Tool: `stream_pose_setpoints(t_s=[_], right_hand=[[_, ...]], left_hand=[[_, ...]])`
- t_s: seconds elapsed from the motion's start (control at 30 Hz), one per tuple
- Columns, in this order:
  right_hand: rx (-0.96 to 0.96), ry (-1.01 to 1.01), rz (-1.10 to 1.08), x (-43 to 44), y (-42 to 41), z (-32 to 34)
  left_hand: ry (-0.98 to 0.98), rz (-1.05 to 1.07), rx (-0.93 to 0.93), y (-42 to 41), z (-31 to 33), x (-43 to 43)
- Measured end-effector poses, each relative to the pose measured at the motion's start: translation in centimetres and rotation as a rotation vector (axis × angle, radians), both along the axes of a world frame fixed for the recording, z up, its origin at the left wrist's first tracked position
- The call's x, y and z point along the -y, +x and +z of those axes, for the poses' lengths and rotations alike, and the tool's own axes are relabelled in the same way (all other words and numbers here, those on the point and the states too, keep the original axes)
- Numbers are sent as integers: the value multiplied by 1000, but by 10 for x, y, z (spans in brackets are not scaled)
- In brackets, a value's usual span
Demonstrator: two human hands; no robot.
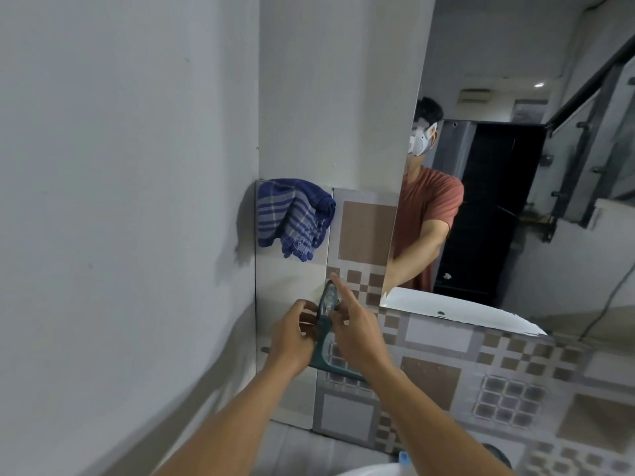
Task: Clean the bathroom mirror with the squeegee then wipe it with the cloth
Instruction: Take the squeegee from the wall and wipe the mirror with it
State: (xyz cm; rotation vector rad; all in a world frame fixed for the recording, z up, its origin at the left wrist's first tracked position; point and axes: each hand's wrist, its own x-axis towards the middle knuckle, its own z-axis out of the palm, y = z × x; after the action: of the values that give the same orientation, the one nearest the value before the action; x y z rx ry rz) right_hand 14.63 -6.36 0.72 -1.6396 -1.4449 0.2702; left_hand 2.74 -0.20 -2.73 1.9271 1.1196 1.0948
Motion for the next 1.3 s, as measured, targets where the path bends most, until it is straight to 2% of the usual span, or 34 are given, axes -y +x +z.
stream_pose_setpoints(t_s=[0.27,0.4,0.53,0.73,0.9,0.93,1.07,1.13,1.23,1.3], right_hand=[[-68,70,31,24,7,48],[-183,155,5,49,16,77],[-326,263,-41,78,36,103],[-513,397,-34,130,64,133],[-297,473,-197,162,90,160],[-206,478,-226,167,94,165],[495,396,-316,184,114,185],[774,339,-322,189,124,198],[992,306,-342,190,137,222],[1061,314,-347,187,143,236]], left_hand=[[142,-97,164,-3,42,32],[228,-128,204,6,65,54],[322,-148,134,19,80,78],[597,-74,-37,47,117,116],[780,-65,-113,65,164,139],[816,-67,-122,66,173,143],[908,-87,-202,77,206,148],[973,-91,-235,82,222,147],[1068,-99,-278,90,244,140],[1106,-91,-273,95,259,133]])
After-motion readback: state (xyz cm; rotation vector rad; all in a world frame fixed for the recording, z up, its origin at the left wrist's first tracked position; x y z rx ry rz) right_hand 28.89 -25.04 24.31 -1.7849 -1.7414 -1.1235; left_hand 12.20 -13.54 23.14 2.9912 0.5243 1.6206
